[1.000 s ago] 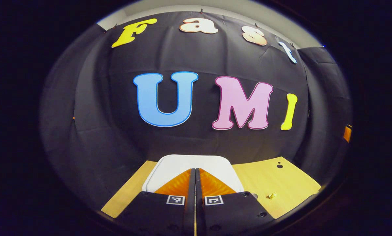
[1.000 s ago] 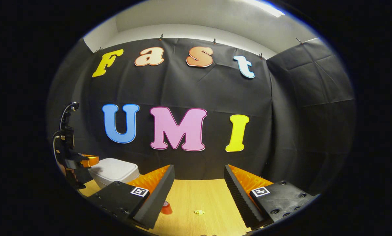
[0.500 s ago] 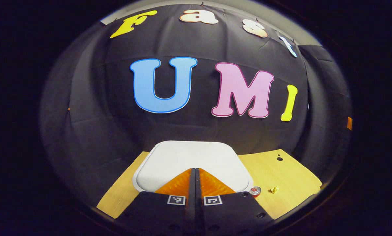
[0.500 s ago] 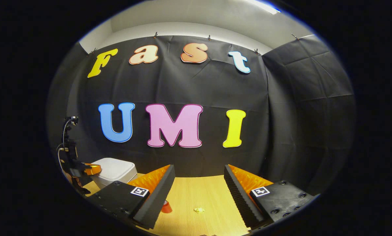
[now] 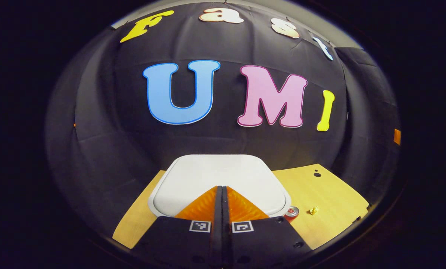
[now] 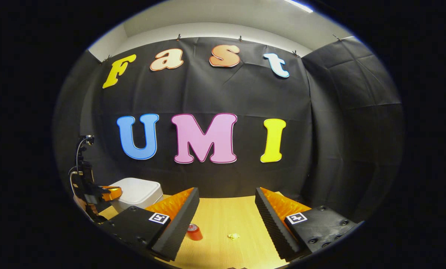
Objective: Press the lid of the desktop garbage bin to open it, pick up the crumpled paper on the desktop and throw it into the bin, then pick up the pop can on the desktop and drop it into the bin, and finally close the garbage bin lid.
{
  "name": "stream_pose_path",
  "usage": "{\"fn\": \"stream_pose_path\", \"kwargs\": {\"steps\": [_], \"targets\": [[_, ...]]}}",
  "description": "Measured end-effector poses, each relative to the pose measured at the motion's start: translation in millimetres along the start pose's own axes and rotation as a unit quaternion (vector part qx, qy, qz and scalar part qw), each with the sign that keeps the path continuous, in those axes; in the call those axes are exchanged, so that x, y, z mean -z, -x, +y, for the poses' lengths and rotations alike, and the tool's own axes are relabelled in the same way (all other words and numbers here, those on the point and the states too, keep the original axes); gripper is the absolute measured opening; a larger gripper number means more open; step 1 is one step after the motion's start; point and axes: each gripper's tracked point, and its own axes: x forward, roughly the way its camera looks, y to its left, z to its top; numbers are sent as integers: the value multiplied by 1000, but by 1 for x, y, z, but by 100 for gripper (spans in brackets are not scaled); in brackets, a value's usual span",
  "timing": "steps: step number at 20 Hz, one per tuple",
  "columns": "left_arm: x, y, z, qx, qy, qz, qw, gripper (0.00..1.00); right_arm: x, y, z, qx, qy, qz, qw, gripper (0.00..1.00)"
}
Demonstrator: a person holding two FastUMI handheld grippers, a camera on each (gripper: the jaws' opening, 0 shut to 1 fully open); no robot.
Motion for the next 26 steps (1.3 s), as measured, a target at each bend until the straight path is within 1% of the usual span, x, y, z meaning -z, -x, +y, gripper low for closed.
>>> {"fn": "stream_pose_path", "kwargs": {"steps": [2, 4, 7, 9, 11, 14, 17, 19, 20, 21, 22, 23, 24, 26], "targets": [[-10, 2, -1, -5, -1, -11, 1000, 7, 0, 0, 2, -5, 1, 0, 1000, 97], [-23, 7, 2, -23, -7, -22, 999, 6, 1, 1, 3, -7, -3, 2, 1000, 97], [-60, 18, -5, -28, -4, -63, 998, 6, 3, 0, 6, -11, -21, 14, 1000, 97], [-84, 28, -9, -26, 4, -85, 996, 6, -1, 1, 5, -11, -26, 10, 1000, 97], [-106, 43, -11, -27, 10, -106, 994, 6, -6, 1, 4, -11, -24, 2, 1000, 97], [-125, 69, -21, -28, 13, -126, 992, 6, -14, 5, 4, -16, -8, -13, 1000, 95], [-135, 100, -39, -20, 9, -152, 988, 7, -17, 8, 4, -17, 0, -20, 1000, 95], [-140, 118, -55, -6, 11, -171, 985, 9, -14, 8, 7, -24, 3, -14, 1000, 95], [-143, 126, -59, -1, 15, -180, 984, 9, -10, 9, 11, -30, 4, -10, 999, 100], [-142, 133, -65, 6, 19, -185, 982, 11, -7, 11, 12, -34, 6, -5, 999, 96], [-142, 139, -71, 11, 18, -190, 982, 16, -4, 12, 14, -38, 8, -2, 999, 96], [-141, 143, -75, 11, 16, -196, 980, 23, -3, 13, 15, -41, 10, -2, 999, 95], [-140, 146, -75, 9, 16, -200, 980, 24, -4, 14, 16, -43, 13, -3, 999, 95], [-132, 146, -77, 8, 25, -192, 981, 24, -5, 14, 15, -44, 15, -6, 999, 96]]}}
